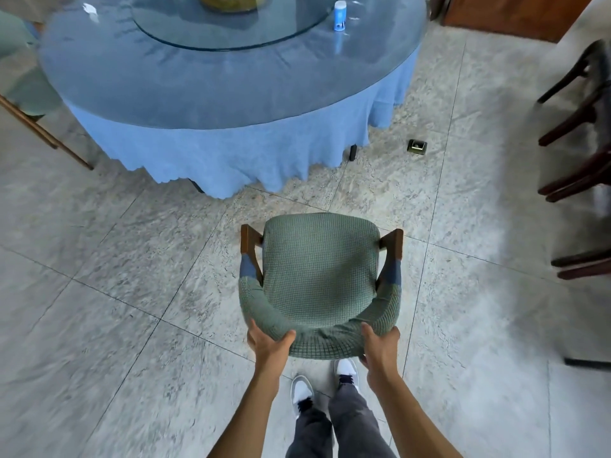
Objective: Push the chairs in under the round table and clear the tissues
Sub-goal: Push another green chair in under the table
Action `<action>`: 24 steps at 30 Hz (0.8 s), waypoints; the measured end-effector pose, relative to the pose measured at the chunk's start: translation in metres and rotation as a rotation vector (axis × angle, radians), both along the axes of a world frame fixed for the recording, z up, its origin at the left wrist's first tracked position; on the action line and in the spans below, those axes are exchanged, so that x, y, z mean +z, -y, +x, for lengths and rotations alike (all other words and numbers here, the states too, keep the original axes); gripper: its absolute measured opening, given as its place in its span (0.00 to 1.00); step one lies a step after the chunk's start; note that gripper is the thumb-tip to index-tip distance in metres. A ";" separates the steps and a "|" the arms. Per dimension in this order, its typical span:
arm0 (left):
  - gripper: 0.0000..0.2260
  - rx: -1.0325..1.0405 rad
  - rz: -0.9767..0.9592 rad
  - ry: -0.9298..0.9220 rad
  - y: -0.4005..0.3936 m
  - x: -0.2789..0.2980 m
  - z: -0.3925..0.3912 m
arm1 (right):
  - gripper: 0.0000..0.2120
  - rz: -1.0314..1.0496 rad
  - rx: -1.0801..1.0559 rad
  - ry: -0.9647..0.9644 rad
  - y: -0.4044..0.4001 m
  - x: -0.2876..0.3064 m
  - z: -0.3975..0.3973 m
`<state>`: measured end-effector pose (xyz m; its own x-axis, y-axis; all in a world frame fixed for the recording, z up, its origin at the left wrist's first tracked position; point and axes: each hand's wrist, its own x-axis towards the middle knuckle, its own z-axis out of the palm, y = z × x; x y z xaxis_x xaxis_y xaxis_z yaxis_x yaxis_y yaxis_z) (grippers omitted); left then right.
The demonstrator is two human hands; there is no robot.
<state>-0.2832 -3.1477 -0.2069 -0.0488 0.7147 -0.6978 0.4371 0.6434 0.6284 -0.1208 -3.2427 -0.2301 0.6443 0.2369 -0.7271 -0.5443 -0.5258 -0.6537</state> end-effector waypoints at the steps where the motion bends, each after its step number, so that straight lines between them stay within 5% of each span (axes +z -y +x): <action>1: 0.44 0.034 -0.010 0.007 0.001 -0.004 0.001 | 0.24 0.008 -0.023 -0.047 0.002 -0.007 -0.001; 8: 0.39 0.294 -0.234 0.254 0.002 -0.023 -0.004 | 0.22 0.043 -0.156 -0.262 0.005 -0.035 -0.016; 24: 0.34 0.445 -0.293 0.435 -0.001 -0.041 -0.001 | 0.17 0.042 -0.139 -0.114 0.000 -0.046 -0.017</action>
